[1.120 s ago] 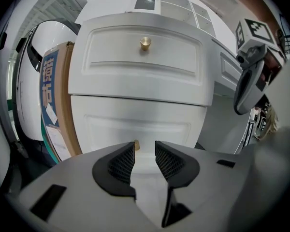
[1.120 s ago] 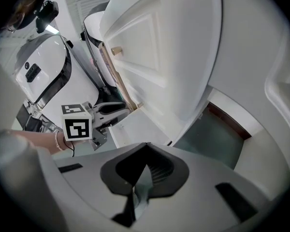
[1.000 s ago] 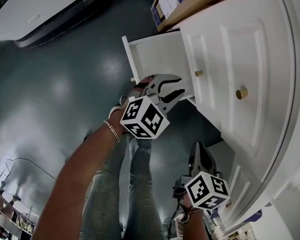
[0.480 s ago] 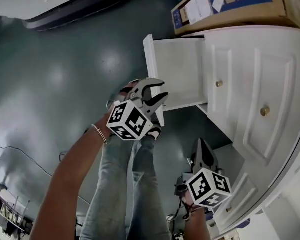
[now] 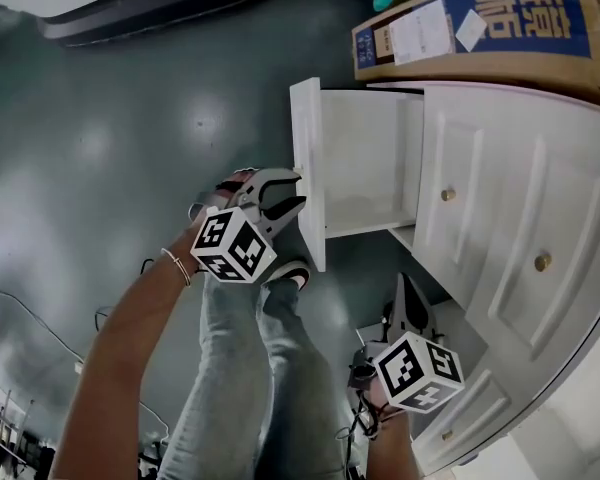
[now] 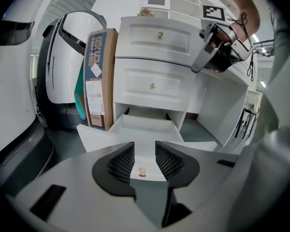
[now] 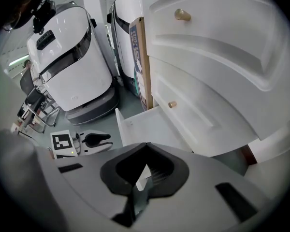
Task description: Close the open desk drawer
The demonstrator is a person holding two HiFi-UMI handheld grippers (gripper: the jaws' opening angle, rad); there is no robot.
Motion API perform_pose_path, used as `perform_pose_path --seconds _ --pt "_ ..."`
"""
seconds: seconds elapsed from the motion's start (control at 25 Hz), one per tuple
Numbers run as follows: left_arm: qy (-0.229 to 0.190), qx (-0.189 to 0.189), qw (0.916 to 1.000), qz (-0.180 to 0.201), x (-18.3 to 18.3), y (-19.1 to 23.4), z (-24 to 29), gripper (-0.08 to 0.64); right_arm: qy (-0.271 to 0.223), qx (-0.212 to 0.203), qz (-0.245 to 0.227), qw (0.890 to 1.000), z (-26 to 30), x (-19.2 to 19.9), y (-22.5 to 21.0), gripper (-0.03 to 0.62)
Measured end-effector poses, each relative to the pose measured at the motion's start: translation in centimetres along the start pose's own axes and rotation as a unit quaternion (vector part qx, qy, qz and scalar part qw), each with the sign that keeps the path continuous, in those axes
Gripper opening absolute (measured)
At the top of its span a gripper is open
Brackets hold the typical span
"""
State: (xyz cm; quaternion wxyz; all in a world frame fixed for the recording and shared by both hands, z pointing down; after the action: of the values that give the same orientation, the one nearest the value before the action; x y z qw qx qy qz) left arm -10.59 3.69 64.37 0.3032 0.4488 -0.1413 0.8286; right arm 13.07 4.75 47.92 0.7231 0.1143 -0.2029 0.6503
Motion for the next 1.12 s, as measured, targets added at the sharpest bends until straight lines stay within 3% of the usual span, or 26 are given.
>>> perform_pose_path --seconds 0.6,1.12 --pt "0.003 0.015 0.9999 0.006 2.2 0.0 3.8 0.144 0.008 0.002 0.006 1.0 3.2 1.4 -0.6 0.006" --pt "0.018 0.028 0.9982 0.049 1.5 -0.2 5.1 0.146 0.01 0.004 0.021 1.0 3.1 2.1 -2.6 0.006"
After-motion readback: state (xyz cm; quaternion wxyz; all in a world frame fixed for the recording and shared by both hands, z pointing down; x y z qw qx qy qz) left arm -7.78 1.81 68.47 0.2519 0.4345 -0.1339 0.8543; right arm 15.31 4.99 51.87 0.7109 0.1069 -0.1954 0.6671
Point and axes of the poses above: the fingertips, and each gripper's own axes: z forward along the fingers, y to its left, x out of its underside, the point moved 10 cm from there along -z, backward along the fingers, and after that the axes turned 3 degrees about z, right-handed, at the moved point
